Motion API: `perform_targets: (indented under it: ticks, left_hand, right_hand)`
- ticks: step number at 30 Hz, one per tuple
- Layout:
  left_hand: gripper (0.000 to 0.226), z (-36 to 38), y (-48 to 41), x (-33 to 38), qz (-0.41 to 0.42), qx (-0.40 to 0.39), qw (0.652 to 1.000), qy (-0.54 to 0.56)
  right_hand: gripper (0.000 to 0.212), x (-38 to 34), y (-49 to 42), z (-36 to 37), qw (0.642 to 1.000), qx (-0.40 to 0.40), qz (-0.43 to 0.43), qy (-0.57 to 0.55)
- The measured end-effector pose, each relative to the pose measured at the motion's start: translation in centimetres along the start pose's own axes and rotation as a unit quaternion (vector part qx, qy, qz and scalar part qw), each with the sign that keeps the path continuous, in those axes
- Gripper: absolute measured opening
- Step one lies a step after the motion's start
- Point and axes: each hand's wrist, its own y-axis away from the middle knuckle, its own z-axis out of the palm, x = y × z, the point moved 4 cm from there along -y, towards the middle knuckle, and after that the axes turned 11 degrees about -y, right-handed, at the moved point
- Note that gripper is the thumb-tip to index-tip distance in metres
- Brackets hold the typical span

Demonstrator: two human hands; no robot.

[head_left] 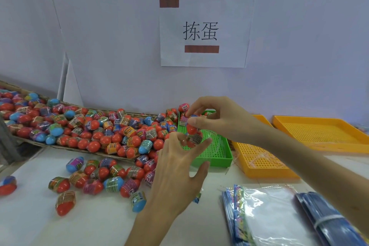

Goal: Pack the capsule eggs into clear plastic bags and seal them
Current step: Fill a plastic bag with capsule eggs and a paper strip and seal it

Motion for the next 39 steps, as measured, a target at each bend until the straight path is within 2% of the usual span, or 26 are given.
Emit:
perform_targets:
  ticks: [5, 7, 12, 16, 20, 27, 29, 31, 34, 36, 39]
  left_hand:
    - [0.051, 0.0, -0.1, -0.1, 0.000, -0.001, 1.000, 0.014]
    - [0.052, 0.0, -0.2, -0.2, -0.001, -0.001, 1.000, 0.019]
    - [0.053, 0.1, -0.2, -0.1, 0.002, -0.003, 1.000, 0.020]
    - [0.053, 0.3, -0.2, -0.2, -0.001, -0.009, 1.000, 0.030]
    - [0.050, 0.3, -0.2, -0.3, 0.000, -0.011, 1.000, 0.025]
    - [0.046, 0.5, -0.3, -0.3, -0.002, -0.011, 1.000, 0.025]
    - [0.046, 0.4, -0.2, -0.2, -0.001, -0.012, 0.999, 0.030]
    - [0.045, 0.4, -0.2, -0.1, -0.002, -0.016, 0.999, 0.039]
    - [0.047, 0.4, -0.2, -0.3, -0.008, -0.017, 0.999, 0.049]
    - [0.048, 0.4, -0.2, -0.4, -0.014, -0.015, 0.998, 0.053]
    - [0.047, 0.4, -0.3, -0.4, -0.017, -0.013, 0.998, 0.053]
  right_hand:
    - [0.019, -0.6, 0.2, 0.4, 0.999, -0.038, 0.017, -0.035]
    - [0.019, -0.7, 0.3, 0.3, 0.999, -0.021, 0.006, -0.031]
    - [0.016, -0.5, 0.4, -0.5, 0.997, 0.046, -0.026, 0.063]
    - [0.018, 0.1, 0.6, -0.2, 0.992, 0.042, -0.020, 0.115]
    - [0.004, 0.3, 0.7, 0.2, 0.989, 0.035, -0.017, 0.140]
    - [0.017, 3.7, -1.2, -2.1, 0.983, 0.158, 0.007, 0.094]
    - [0.015, 6.0, -2.6, -2.0, 0.986, 0.132, 0.059, 0.088]
    - [0.019, 8.1, -3.9, -0.5, 0.989, 0.045, 0.098, 0.106]
    - [0.039, 9.9, -4.6, 2.7, 0.976, -0.080, 0.088, 0.180]
    - [0.042, 10.5, -4.4, 3.9, 0.975, -0.088, 0.066, 0.195]
    - [0.035, 10.1, -3.8, 3.9, 0.984, -0.040, 0.049, 0.168]
